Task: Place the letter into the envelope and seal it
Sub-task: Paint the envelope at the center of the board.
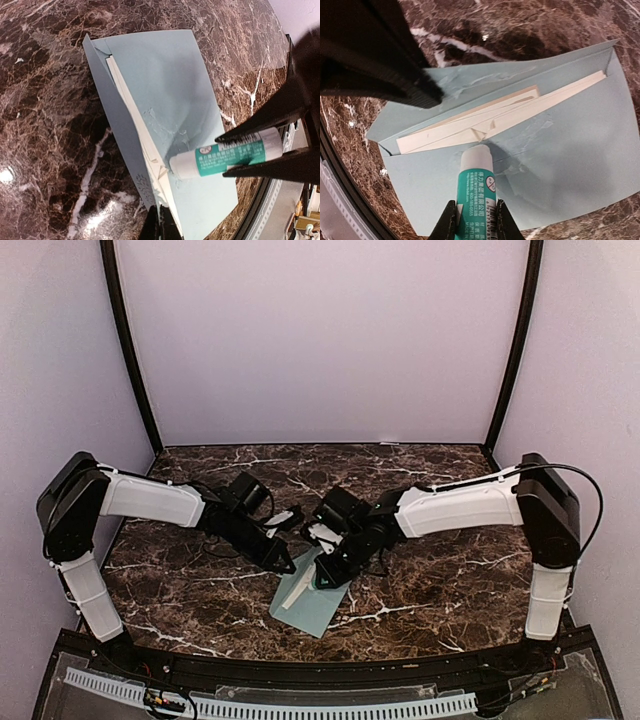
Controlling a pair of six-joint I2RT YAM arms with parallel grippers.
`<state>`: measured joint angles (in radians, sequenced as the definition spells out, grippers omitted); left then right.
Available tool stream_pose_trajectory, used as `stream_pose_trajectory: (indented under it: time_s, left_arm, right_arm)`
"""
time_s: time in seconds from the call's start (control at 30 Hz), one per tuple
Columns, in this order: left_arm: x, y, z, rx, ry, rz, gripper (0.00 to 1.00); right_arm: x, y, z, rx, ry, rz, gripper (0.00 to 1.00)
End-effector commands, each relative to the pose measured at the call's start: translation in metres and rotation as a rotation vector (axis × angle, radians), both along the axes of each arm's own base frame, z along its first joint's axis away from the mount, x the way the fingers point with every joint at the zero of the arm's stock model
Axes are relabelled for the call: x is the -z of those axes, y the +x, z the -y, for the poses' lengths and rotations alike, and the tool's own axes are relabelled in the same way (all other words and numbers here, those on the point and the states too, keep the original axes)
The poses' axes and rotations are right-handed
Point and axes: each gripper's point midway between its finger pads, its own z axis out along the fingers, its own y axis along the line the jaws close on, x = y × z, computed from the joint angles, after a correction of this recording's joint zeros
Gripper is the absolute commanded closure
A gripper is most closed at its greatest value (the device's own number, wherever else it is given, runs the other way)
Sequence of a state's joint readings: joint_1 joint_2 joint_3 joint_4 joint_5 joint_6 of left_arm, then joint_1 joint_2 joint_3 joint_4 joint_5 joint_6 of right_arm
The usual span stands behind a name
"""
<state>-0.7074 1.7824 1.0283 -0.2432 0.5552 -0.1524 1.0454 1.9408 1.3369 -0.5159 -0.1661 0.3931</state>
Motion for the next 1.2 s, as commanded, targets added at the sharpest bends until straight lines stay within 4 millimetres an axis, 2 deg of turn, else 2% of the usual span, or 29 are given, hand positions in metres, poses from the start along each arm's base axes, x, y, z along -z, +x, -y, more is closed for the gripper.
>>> stream_pose_trajectory:
  time_s: [0.0, 0.2, 0.37, 0.5, 0.83, 1.17]
  left_arm:
    - [0.006, -0.004, 0.000, 0.015, 0.021, -0.008, 1.00]
    - [0.007, -0.004, 0.000, 0.016, 0.022, -0.011, 1.00]
    - [0.007, -0.003, 0.000, 0.013, 0.025, -0.010, 1.00]
    - [0.008, -0.002, -0.001, 0.006, 0.031, -0.009, 1.00]
    - [0.008, 0.001, -0.002, -0.015, 0.047, -0.006, 1.00]
    - [0.006, 0.000, -0.002, -0.018, 0.043, -0.007, 1.00]
  right_arm:
    - [0.039, 0.020, 0.062, 0.119, -0.233, 0.016, 0.93]
    - [0.041, 0.032, 0.070, 0.143, -0.239, 0.027, 0.92]
    - [0.040, 0.029, 0.069, 0.126, -0.230, 0.016, 0.93]
    - [0.035, 0.018, 0.065, 0.085, -0.193, -0.007, 0.92]
    - [0.026, -0.028, 0.043, -0.033, -0.153, -0.056, 0.92]
    - [0.023, -0.052, 0.020, -0.087, -0.106, -0.096, 0.92]
